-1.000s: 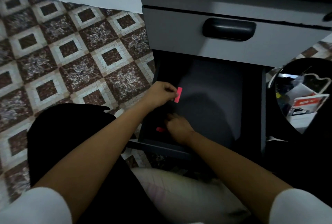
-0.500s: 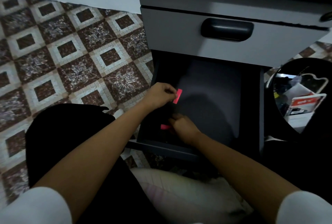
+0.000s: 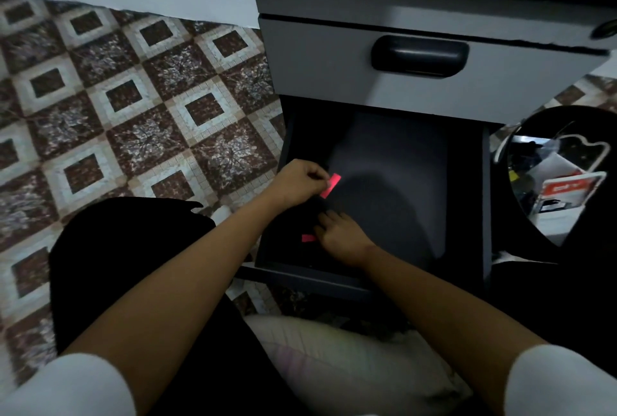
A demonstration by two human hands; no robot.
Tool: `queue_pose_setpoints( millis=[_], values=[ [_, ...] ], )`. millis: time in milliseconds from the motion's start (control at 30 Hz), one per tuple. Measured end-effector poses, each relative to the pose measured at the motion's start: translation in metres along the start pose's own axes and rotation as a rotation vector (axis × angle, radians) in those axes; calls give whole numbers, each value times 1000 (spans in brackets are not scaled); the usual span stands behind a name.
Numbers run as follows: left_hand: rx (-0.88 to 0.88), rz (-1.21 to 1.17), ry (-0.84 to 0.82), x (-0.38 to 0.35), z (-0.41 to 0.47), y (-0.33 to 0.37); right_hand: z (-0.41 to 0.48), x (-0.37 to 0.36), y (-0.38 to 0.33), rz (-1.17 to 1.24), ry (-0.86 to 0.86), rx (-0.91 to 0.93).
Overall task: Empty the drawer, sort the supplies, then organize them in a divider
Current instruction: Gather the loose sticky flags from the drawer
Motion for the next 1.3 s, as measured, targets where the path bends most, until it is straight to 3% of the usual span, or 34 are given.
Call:
queue_pose_setpoints(
  millis=[200, 400, 700, 900, 1133, 1300],
  values=[
    [18, -6, -29, -2, 2, 1, -11, 7, 13, 22, 3, -29],
    [32, -35, -47, -1, 1, 10, -29, 28, 46, 211, 29, -120],
    [-66, 135, -44, 14, -3, 38, -41, 100, 85, 350, 287, -251],
    [-193, 226, -28, 59, -5, 97, -47, 169, 96, 366, 472, -219],
    [-384, 310, 140, 127, -16, 187, -56, 269, 98, 344, 692, -167],
    [-472, 217, 216, 161, -25, 236, -63, 322, 94, 296, 803, -145]
  ],
)
Point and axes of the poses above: each hand's wrist, its own z-axis towards the middle knuckle, its own x-axis out of the back of the hand, y = z × x, the point moved 4 cm from there along z, towards the middle knuckle, and after that the axes turned 8 degrees about -x, right-handed, at the moved point
